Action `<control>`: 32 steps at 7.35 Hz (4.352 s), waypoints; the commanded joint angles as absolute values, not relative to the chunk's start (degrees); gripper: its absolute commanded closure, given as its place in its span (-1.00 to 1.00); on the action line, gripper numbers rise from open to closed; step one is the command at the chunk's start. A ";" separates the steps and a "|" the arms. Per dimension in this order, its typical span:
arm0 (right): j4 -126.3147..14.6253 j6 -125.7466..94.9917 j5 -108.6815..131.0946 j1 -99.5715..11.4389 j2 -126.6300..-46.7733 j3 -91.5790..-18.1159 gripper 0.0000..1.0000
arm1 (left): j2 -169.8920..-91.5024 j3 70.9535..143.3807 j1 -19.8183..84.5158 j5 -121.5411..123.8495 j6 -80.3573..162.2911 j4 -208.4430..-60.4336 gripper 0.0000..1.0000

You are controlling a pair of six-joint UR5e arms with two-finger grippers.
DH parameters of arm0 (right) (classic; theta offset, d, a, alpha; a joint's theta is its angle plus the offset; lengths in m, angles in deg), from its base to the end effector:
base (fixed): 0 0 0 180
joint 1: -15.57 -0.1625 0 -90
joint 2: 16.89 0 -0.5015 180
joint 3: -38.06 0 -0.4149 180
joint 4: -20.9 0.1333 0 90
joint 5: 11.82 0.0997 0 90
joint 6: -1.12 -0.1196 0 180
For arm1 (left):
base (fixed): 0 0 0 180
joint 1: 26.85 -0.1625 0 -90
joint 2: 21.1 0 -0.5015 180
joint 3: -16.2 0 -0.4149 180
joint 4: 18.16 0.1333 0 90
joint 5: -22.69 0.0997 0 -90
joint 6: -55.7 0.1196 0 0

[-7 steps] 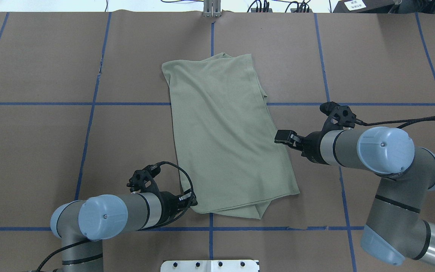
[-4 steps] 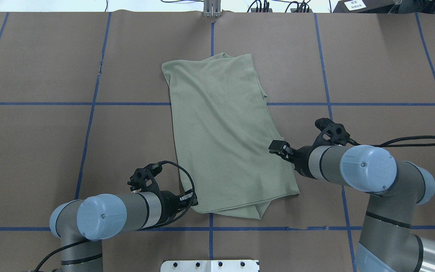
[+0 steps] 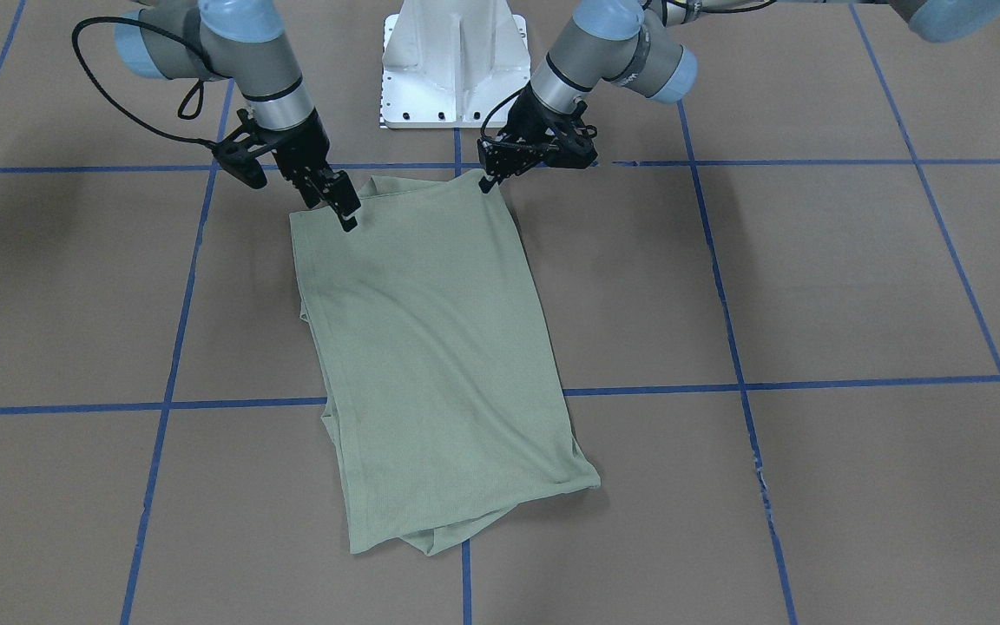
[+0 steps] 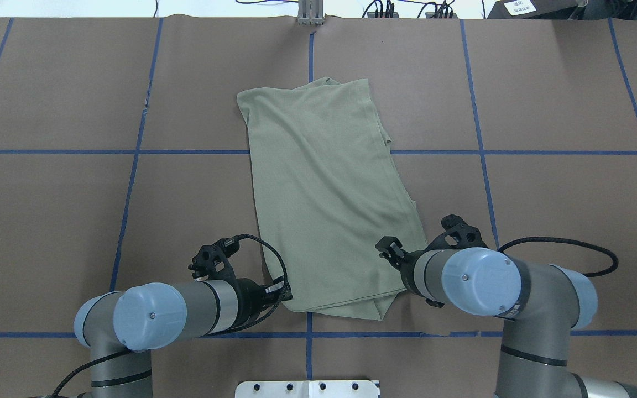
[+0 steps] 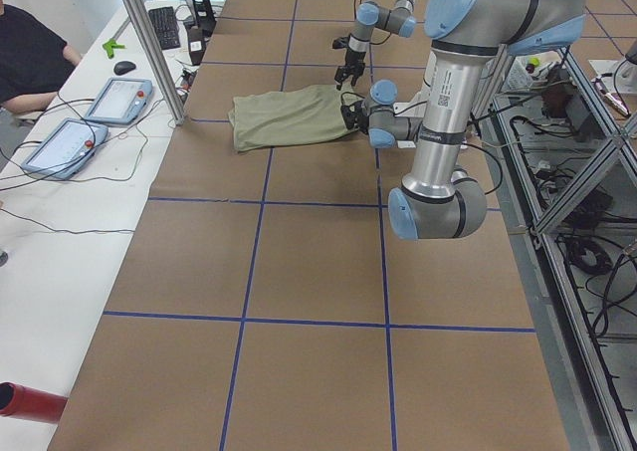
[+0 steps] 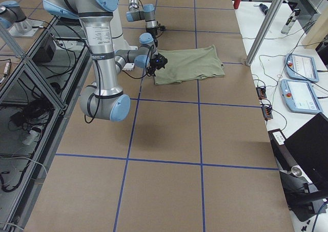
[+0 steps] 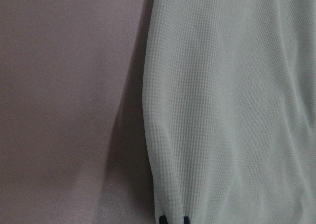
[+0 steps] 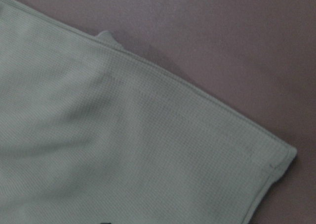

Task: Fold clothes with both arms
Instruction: 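Lower the right gripper to the other near corner and grasp both near corners, then lift both near corners and fold them away from the robot over the shirt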

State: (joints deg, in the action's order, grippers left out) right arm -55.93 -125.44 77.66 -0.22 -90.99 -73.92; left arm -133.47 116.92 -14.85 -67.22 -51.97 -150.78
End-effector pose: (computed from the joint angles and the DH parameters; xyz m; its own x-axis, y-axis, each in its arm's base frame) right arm -0.5606 -0.2982 0.3877 0.3198 0.7094 0.6281 -0.5843 0.6695 -0.4587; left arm 0.6364 -0.2717 0.3326 0.1665 -0.3457 -0.9235 0.2728 0.9161 -0.2938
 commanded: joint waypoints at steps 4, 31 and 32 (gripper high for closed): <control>-61.19 -127.91 73.00 2.48 -87.91 -72.33 -0.87 | -133.43 117.10 -14.72 -67.22 -51.97 -150.87 1.00; -96.79 -124.23 74.40 -2.51 -72.72 -89.94 1.00 | -140.61 133.82 2.82 -83.62 -35.48 -126.28 1.00; -93.39 -119.86 76.49 -6.02 -71.40 -86.08 1.00 | -142.46 129.97 5.56 -85.31 -32.75 -126.26 1.00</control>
